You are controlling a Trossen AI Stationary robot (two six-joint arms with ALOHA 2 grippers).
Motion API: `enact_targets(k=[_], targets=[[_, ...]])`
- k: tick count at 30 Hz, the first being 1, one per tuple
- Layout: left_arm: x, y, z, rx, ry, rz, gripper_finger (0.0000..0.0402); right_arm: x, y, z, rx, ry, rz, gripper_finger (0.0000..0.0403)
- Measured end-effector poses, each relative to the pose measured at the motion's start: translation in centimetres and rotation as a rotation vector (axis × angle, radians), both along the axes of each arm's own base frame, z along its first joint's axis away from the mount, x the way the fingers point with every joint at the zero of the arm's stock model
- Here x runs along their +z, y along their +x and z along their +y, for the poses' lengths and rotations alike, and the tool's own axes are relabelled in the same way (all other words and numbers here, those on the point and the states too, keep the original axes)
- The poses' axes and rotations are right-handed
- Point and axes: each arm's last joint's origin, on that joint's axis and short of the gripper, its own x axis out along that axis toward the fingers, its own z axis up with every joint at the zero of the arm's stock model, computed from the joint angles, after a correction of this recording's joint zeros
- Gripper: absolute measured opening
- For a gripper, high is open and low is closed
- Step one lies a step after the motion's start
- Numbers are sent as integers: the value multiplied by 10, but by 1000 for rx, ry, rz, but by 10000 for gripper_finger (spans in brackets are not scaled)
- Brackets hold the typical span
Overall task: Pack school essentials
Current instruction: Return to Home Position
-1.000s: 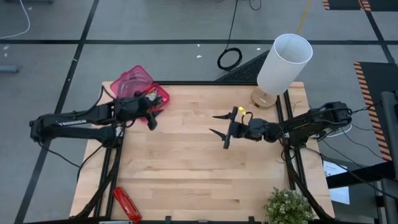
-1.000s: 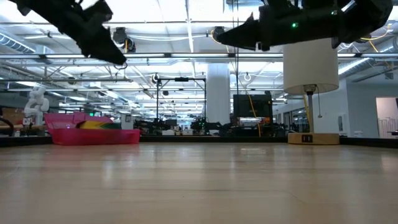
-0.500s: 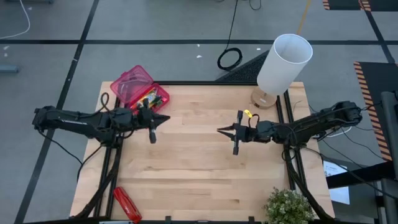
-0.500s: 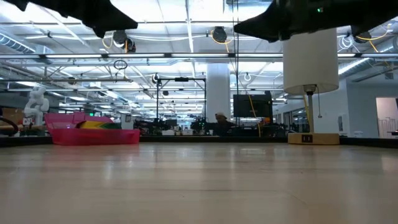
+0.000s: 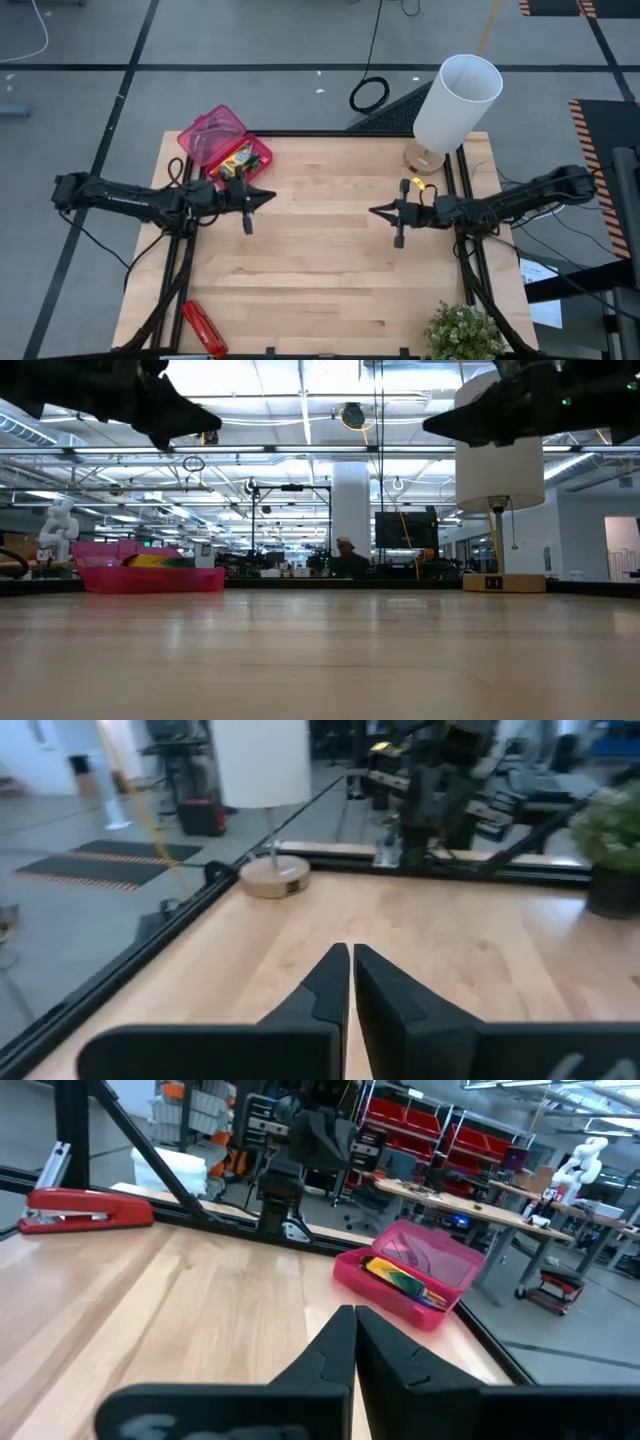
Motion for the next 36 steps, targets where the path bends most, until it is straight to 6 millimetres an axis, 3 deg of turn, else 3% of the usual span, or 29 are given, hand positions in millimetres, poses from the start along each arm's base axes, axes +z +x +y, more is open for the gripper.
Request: enact_targets(k=[6,13,20,29,36], targets=[[-15,-3,-3,-127,38,-81,5,-9,-14,-2,2,24,-5,3],[-41,-11,-3,-137,73,-74,3,-32,-28,-4,0,38,40,4],[-59,-19,-3,-138,25,-64,6,-42,-37,-5,3,46,-1,1],[-74,-29,-4,-172,30,-122,6,-38,-40,-6,5,42,-74,1],[-71,-31,-7,-266,59,-138,6,-33,-43,-6,6,24,-101,0]])
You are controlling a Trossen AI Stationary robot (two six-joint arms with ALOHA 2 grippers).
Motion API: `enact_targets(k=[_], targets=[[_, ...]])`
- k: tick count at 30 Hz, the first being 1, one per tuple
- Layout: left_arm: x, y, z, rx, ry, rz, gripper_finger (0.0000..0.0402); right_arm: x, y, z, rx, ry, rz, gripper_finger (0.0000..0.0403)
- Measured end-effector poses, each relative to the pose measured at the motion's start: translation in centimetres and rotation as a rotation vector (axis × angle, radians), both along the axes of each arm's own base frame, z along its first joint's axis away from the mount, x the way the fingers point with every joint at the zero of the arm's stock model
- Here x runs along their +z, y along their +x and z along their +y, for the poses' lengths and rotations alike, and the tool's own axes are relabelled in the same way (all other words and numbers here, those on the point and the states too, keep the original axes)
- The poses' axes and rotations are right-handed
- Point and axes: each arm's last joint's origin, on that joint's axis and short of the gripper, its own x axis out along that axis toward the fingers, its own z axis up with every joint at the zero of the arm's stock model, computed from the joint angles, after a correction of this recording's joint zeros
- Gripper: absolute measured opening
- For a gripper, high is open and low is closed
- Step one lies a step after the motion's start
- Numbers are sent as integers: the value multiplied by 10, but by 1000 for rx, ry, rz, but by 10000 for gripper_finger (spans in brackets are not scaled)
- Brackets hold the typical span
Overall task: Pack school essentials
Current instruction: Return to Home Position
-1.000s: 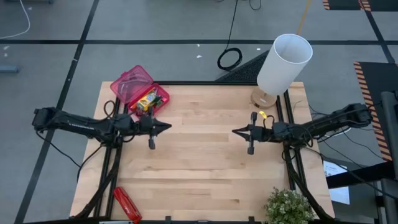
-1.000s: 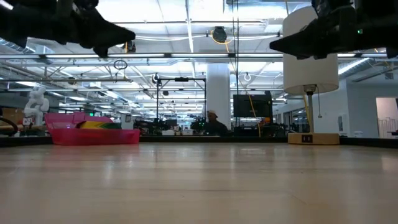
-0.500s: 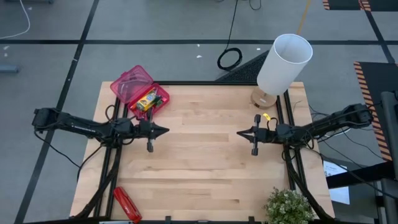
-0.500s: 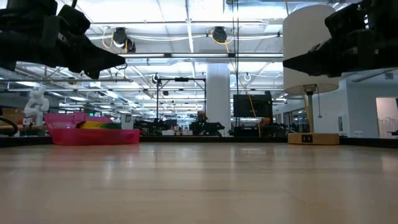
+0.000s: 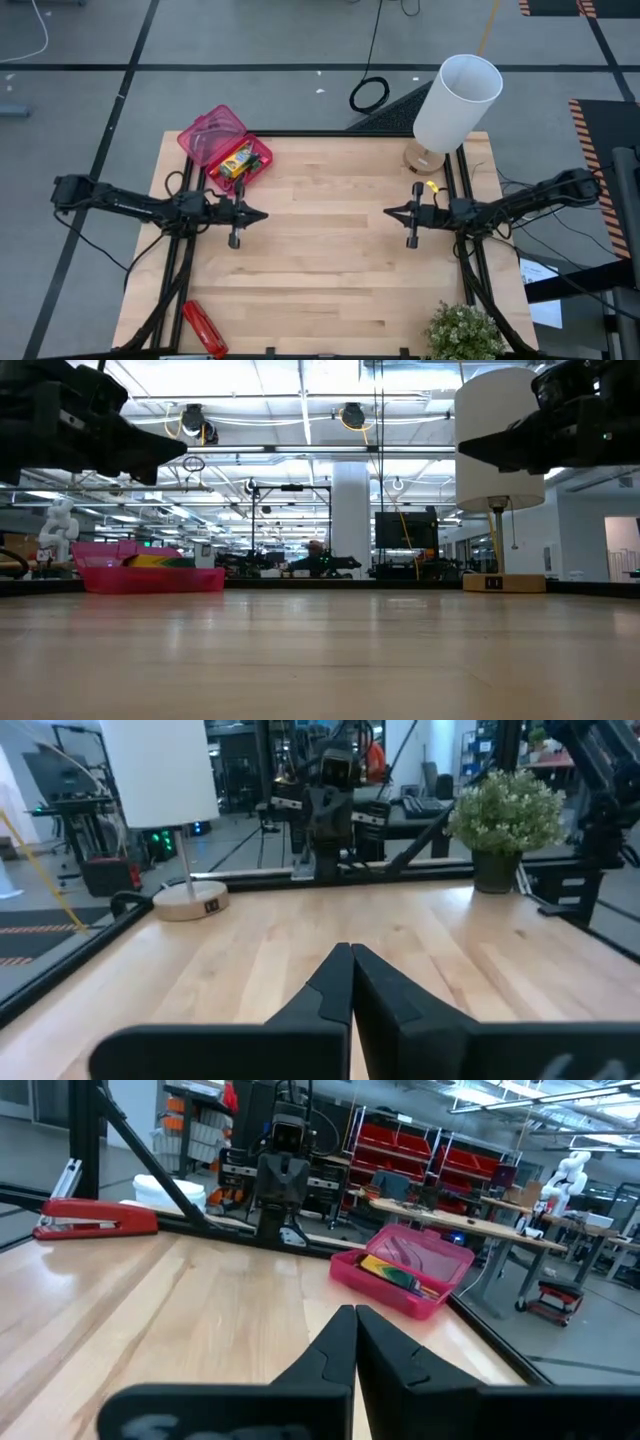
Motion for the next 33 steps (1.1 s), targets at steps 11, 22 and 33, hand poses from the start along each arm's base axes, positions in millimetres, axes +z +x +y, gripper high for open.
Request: enact_targets(k=[11,22,33], targets=[[5,-9,-2,12,-33,-19,3,5,-10,-2,0,0,-4,0],[8,-18,-2,37,-22,-21,2,8,-24,-3,26,4,1,0],[6,-22,-2,40,-23,7,5,10,-35,-3,79,14,-24,0]])
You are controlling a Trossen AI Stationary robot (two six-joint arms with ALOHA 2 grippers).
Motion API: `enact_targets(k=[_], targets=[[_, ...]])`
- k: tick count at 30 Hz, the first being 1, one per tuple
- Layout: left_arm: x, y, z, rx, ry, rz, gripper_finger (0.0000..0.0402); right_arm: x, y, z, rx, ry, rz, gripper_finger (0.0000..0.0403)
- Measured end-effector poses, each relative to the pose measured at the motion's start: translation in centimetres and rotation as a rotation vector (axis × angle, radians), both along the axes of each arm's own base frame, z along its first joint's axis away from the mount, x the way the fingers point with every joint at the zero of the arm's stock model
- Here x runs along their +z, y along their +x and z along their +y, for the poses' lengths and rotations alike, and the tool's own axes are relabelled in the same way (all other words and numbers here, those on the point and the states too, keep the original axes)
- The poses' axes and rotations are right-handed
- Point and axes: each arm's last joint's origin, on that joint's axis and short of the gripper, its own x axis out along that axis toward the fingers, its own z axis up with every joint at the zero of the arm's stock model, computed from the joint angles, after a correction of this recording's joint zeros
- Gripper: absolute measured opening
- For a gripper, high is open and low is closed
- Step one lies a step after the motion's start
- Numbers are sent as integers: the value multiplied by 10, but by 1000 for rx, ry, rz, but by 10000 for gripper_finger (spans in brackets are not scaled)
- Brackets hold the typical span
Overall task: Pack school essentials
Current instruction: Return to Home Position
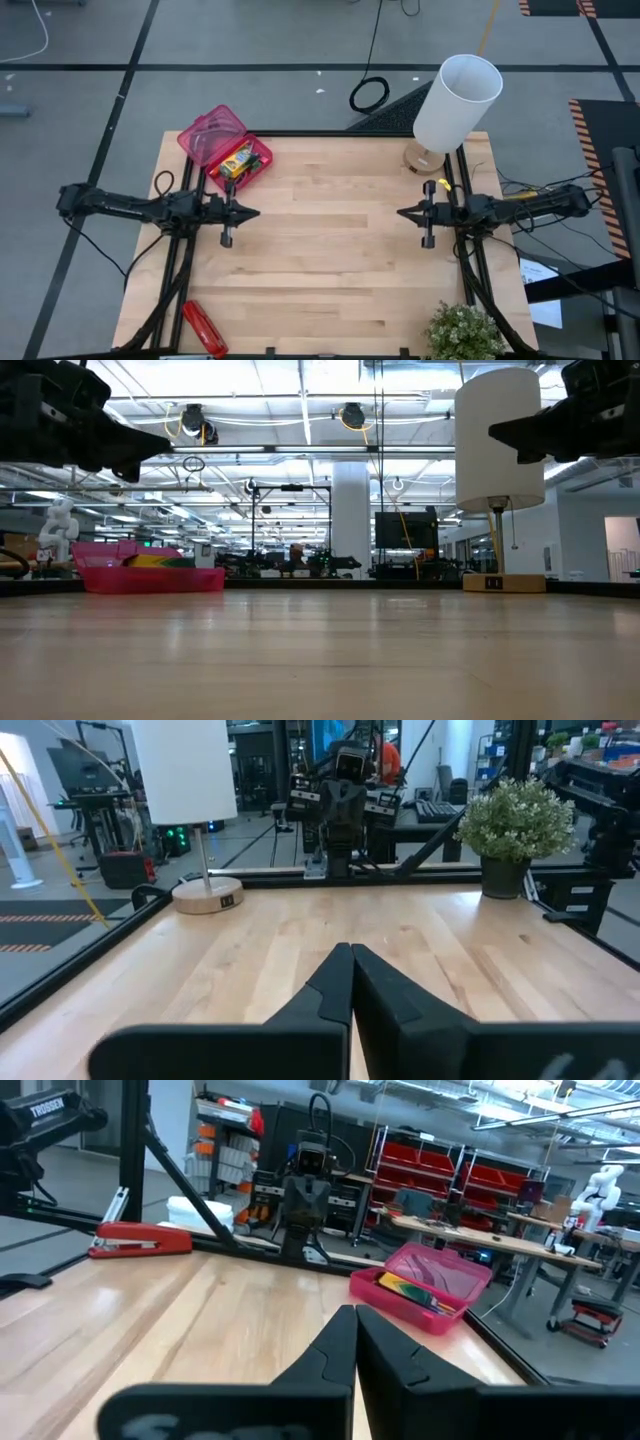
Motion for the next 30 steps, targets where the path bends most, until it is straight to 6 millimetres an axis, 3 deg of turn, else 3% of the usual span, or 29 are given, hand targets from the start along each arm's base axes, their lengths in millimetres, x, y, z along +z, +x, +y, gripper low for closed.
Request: enact_targets(k=[14,30], targets=[[5,-6,-1,-54,6,-48,4,0,-17,-2,44,18,-31,0],[4,-6,-2,-77,30,-40,8,-2,-17,-4,105,-69,-12,0]])
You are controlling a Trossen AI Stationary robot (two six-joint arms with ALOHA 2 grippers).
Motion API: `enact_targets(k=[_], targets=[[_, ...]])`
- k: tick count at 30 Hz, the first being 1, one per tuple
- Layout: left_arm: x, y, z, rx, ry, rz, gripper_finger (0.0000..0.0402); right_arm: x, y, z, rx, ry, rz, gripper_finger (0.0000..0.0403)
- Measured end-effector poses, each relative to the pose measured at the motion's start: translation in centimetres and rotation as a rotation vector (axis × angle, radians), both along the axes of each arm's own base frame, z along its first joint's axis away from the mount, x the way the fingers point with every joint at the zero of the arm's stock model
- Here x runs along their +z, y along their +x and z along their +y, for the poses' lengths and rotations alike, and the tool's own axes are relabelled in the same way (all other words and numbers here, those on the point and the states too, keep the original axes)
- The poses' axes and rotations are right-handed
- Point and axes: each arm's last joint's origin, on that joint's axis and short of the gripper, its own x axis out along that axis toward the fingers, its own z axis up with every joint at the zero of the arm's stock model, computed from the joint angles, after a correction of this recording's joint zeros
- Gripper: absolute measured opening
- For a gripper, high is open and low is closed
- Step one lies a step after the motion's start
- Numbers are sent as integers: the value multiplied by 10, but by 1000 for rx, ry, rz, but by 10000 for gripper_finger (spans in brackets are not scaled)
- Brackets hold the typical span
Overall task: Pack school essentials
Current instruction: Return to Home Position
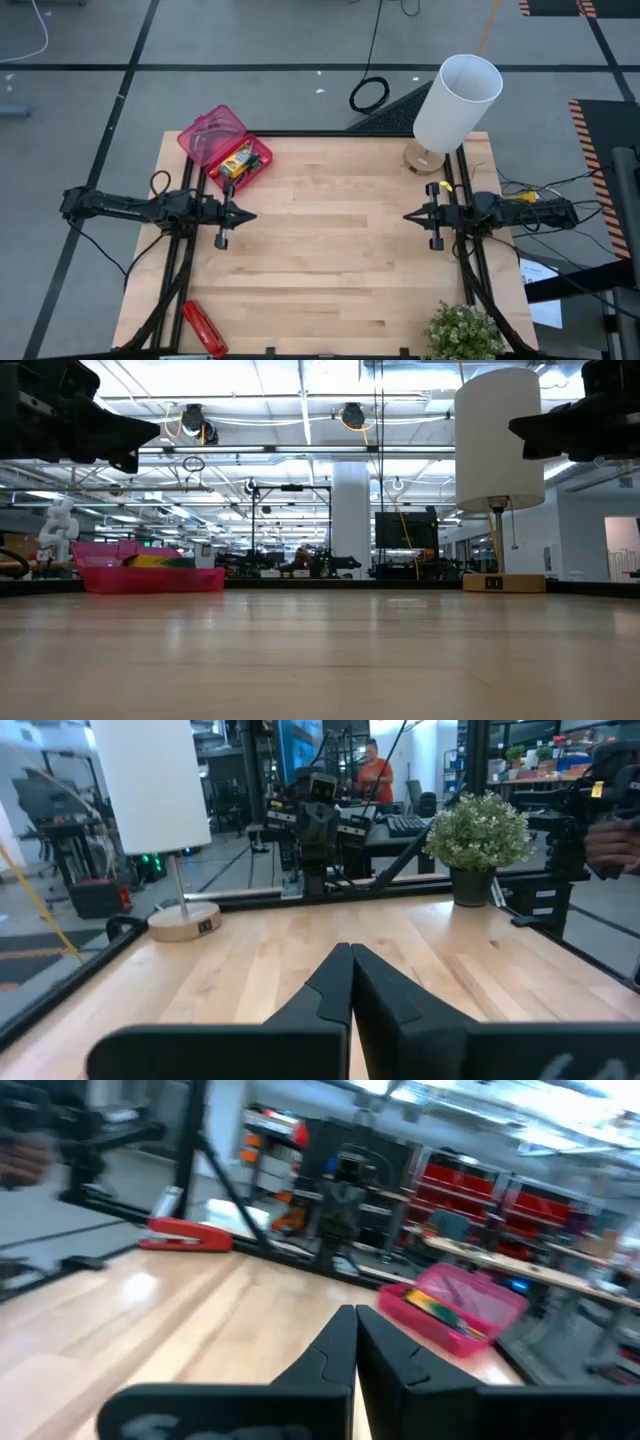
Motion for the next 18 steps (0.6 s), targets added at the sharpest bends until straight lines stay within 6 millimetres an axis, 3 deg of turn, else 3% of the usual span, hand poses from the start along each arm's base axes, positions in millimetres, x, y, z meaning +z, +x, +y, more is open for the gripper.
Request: enact_targets(k=[3,18], targets=[[1,0,0,2,35,-15,4,0,0,-1,54,-1,0,0],[1,0,0,3,49,-18,5,1,0,-10,-114,23,-7,0]])
